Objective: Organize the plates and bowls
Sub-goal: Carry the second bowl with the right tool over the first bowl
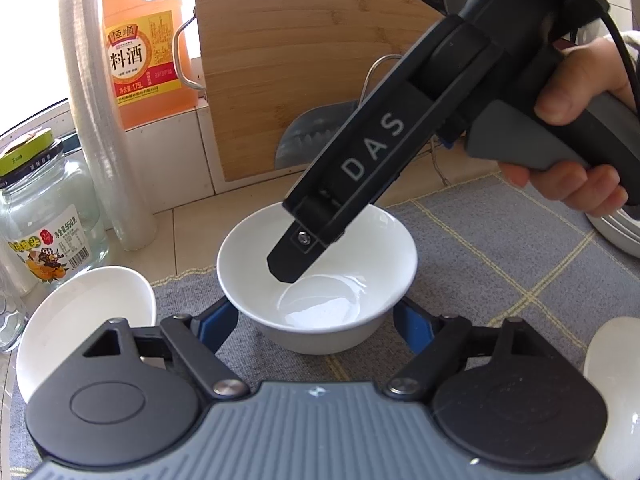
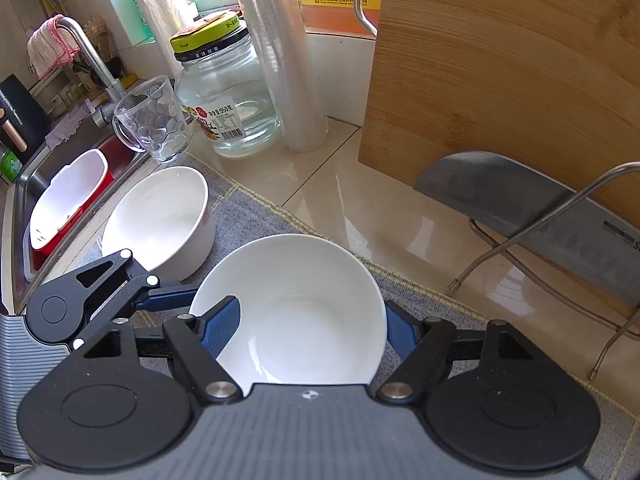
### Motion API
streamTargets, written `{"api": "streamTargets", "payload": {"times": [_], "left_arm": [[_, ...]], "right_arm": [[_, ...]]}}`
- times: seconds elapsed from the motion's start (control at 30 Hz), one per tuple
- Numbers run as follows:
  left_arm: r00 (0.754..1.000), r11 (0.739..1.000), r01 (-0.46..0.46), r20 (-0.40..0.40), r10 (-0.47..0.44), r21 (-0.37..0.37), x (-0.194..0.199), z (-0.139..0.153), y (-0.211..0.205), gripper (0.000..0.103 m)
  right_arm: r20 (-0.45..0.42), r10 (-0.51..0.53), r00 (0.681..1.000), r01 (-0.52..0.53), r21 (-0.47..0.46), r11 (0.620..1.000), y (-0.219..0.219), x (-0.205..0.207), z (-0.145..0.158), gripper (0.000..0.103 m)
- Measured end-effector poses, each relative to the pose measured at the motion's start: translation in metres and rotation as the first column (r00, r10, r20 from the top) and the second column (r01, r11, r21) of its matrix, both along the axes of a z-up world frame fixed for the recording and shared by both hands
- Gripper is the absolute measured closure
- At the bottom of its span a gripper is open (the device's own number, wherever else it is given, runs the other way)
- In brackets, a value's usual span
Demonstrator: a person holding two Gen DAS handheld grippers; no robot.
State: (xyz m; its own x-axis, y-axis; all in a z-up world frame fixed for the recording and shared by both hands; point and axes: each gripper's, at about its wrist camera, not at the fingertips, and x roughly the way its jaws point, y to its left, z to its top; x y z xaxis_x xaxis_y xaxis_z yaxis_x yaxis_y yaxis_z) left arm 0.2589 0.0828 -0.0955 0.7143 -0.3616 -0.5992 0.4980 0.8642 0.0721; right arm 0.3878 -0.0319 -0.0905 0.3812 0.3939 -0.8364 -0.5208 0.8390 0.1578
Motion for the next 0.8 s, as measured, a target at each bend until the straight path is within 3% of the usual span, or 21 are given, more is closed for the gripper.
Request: {"api": "streamTargets", "payload": {"times": [0.8], "left_arm": [[0.993, 0.993, 0.113, -0.015, -0.113, -0.034, -0.062, 0.045, -0.011, 0.019]], "right_arm": [[-0.001, -0.073, 0.997, 0.073, 0.03, 0.997, -0.027, -0.076, 0.027, 0.021]]}}
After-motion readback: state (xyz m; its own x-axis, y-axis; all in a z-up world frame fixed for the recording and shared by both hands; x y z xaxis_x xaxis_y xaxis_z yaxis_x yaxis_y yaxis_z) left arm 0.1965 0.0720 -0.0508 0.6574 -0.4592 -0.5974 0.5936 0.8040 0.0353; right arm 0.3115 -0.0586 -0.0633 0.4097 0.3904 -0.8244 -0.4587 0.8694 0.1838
